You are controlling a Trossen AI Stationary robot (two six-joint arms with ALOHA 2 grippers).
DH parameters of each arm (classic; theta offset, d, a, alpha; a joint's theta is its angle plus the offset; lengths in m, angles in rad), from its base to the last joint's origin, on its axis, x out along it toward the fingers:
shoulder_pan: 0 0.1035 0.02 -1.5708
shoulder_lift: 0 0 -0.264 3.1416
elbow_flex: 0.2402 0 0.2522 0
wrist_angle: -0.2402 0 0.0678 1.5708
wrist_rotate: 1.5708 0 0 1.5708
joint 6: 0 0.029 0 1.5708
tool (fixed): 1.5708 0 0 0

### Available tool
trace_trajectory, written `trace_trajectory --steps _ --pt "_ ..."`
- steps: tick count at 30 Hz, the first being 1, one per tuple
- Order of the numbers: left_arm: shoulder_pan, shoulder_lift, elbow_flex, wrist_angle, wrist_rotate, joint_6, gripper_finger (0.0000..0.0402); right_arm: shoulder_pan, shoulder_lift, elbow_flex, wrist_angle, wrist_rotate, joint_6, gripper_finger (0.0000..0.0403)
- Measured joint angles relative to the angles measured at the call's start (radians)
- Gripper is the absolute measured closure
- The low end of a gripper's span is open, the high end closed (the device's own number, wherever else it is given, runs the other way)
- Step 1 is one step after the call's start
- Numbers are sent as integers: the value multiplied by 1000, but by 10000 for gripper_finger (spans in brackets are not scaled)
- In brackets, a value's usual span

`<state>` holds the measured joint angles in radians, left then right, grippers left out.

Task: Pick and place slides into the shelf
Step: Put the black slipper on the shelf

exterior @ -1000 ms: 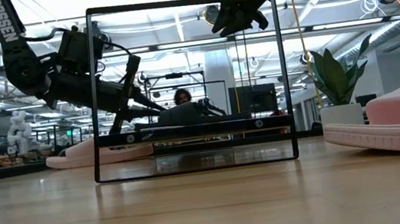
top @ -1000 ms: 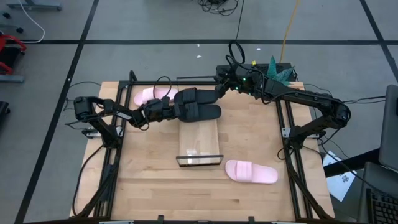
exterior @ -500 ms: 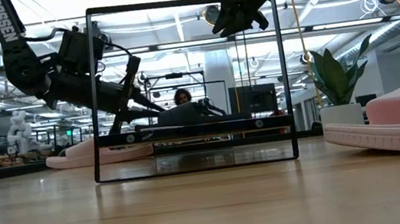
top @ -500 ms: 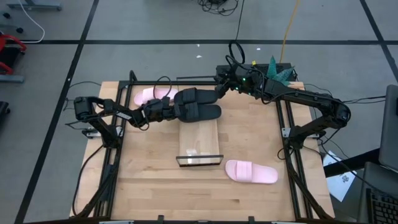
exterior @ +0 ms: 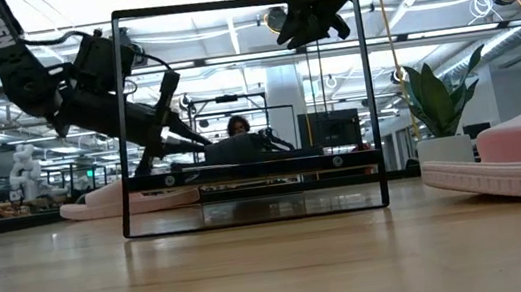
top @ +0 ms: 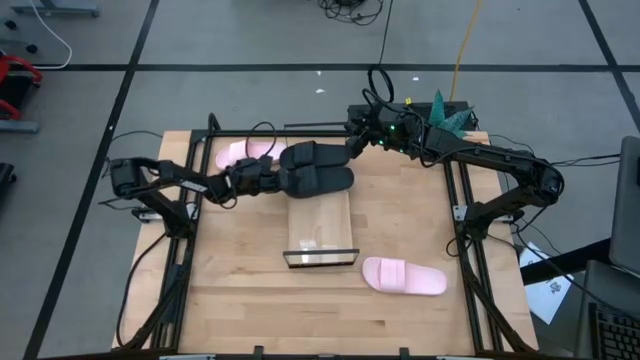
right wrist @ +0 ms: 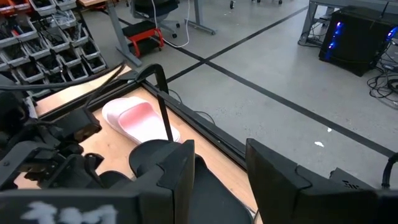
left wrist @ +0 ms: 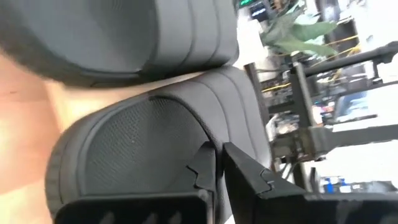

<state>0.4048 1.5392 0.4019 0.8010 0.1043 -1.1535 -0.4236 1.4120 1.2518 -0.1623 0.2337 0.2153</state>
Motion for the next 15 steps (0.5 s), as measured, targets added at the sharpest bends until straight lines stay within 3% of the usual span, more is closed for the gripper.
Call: trace_trajectory --steps 6,15 --pt "-2 -130 -2 -205 -47 39 347 0 0 0 1 -1 0 268" --pt "-10 -151 -2 -242 -104 49 314 0 0 0 15 -2 4 268"
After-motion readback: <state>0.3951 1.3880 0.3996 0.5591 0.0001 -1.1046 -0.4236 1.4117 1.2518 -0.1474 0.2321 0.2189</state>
